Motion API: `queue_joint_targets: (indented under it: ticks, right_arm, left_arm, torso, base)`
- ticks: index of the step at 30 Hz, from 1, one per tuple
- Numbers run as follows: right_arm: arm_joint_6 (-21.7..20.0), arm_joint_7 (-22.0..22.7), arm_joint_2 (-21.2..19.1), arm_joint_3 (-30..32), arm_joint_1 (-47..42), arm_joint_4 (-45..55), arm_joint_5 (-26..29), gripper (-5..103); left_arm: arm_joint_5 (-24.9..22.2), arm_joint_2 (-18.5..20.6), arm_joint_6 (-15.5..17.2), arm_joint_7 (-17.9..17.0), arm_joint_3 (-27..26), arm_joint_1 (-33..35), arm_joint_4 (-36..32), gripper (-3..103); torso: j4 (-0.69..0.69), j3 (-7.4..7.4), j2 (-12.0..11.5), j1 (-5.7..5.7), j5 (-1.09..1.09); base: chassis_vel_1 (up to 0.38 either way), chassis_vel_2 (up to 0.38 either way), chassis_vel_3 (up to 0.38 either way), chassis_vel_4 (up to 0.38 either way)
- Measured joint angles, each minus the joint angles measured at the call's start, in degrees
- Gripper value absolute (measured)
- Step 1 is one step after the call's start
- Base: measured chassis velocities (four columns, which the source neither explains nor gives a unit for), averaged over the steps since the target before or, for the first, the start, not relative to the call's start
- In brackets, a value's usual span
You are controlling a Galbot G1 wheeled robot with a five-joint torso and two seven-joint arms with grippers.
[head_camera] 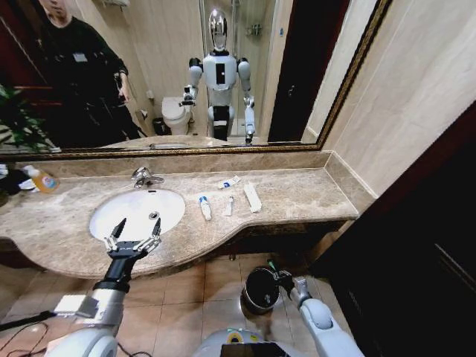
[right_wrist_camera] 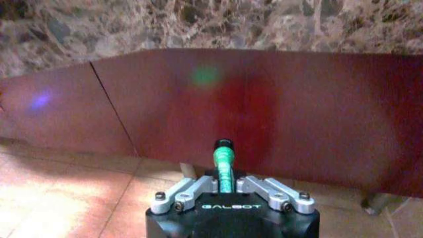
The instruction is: Pick up the trash from the sink and place it in the trash bin.
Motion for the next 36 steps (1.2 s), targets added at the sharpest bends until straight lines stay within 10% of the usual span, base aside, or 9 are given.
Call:
queue_joint_targets:
  ticks: [10, 25, 36]
  right_arm:
    - [0.29, 1.05, 1.99, 0.00, 0.91, -1.74, -2.13, 18]
    - [0.55, 0.38, 1.99, -0.10, -0.33, -0.48, -3.81, 83]
    - [0.66, -0.01, 1.57, -0.27, -0.84, 0.03, -3.79, 100]
  left_arm:
    - [0.00, 0.00, 0.00, 0.00, 0.00, 0.00, 0.00, 100]
    - [0.00, 0.00, 0.00, 0.00, 0.00, 0.00, 0.00, 100]
    - [0.00, 0.00, 0.00, 0.00, 0.00, 0.00, 0.00, 100]
  torso:
    - [0.00, 0.00, 0.00, 0.00, 0.00]
    - [0.00, 0.00, 0.00, 0.00, 0.01]
    - [0.00, 0.00, 0.00, 0.00, 0.01]
  base:
    - [0.000, 0.000, 0.000, 0.000]
    - [0.000, 0.000, 0.000, 0.000]
    - [0.000, 0.000, 0.000, 0.000]
